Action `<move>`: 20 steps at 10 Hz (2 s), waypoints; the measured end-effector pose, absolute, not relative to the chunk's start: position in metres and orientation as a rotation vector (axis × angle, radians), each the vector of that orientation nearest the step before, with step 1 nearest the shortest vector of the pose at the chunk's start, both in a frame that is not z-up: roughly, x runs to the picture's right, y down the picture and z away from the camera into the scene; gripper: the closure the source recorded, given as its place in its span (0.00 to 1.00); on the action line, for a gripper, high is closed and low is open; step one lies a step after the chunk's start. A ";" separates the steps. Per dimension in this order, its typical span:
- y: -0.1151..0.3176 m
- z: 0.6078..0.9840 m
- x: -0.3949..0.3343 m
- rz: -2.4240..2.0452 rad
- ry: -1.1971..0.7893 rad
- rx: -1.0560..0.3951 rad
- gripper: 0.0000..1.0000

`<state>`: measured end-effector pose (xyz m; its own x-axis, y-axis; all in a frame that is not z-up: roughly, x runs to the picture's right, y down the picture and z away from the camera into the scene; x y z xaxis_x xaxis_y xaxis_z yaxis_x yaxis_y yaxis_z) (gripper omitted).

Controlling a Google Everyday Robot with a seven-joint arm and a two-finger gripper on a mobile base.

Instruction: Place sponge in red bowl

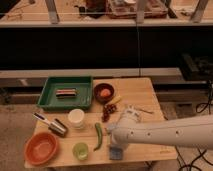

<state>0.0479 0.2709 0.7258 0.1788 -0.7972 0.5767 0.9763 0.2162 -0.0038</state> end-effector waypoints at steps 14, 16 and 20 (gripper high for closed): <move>0.161 0.652 -0.240 -1.679 -0.806 -0.235 0.92; 0.169 0.659 -0.294 -1.740 -0.865 -0.239 0.92; 0.198 0.671 -0.345 -1.790 -0.916 -0.243 0.73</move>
